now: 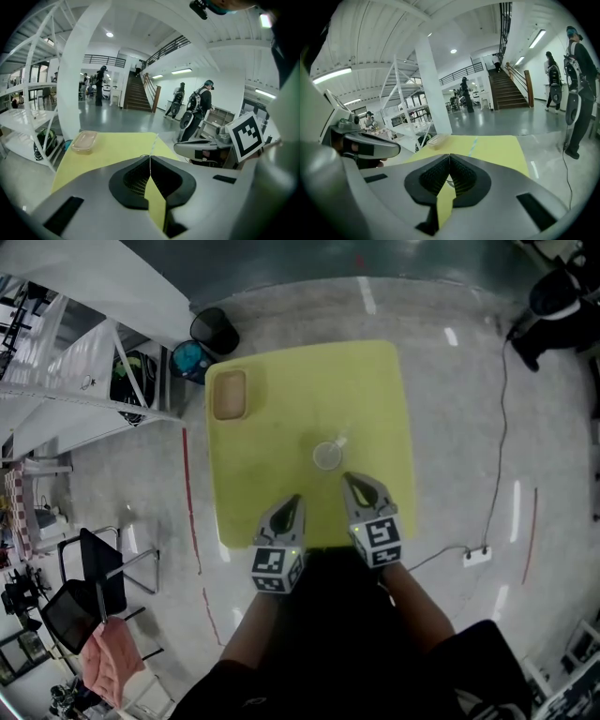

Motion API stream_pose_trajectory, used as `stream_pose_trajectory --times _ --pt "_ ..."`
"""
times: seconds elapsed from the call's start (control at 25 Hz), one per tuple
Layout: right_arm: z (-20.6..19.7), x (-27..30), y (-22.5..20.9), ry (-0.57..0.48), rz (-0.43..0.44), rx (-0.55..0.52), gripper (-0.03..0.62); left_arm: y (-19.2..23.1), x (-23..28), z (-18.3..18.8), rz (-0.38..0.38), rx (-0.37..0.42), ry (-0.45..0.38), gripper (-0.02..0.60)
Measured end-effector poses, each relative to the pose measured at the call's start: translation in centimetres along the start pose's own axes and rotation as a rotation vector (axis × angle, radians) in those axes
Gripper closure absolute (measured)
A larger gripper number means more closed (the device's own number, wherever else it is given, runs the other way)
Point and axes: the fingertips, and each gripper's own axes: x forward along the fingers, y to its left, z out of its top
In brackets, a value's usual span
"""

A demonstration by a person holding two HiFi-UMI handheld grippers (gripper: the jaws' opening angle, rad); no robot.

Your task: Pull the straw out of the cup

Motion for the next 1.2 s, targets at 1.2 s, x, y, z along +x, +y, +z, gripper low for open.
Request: stream_pose_trajectory --times 1.2 --pt "-2.3 6.8 -4.6 0.068 0.018 0.128 0.577 1.5 3.5 -0.8 0.040 -0.034 0.083 0.537"
